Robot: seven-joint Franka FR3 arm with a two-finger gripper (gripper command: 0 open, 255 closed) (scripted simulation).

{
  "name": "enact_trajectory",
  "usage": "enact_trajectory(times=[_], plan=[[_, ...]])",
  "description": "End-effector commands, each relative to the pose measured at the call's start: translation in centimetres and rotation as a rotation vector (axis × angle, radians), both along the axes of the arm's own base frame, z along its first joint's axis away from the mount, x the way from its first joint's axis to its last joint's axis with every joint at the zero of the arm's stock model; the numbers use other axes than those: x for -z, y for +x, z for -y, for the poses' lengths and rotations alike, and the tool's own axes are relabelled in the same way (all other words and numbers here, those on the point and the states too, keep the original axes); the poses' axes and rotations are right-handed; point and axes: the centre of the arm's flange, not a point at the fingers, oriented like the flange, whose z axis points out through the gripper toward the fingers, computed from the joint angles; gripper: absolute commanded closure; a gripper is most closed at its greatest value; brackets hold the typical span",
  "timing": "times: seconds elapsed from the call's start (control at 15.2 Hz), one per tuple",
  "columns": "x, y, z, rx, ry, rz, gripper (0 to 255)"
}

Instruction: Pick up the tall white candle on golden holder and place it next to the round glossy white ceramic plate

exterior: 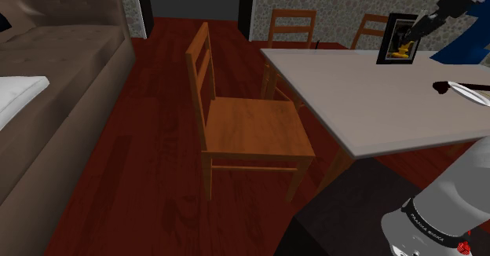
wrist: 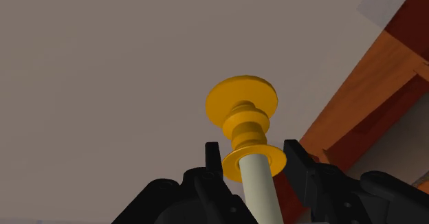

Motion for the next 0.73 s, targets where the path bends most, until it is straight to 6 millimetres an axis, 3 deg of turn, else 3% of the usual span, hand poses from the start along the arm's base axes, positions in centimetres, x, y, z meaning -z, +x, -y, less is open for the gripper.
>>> enact_trajectory(times=[0.0, 0.66], plan=[[-0.3, -1.1, 2.4, -0.001, -0.001, 0.0, 255], [-0.4, -5.7, 14.8, -0.001, -0.001, 0.0, 255]])
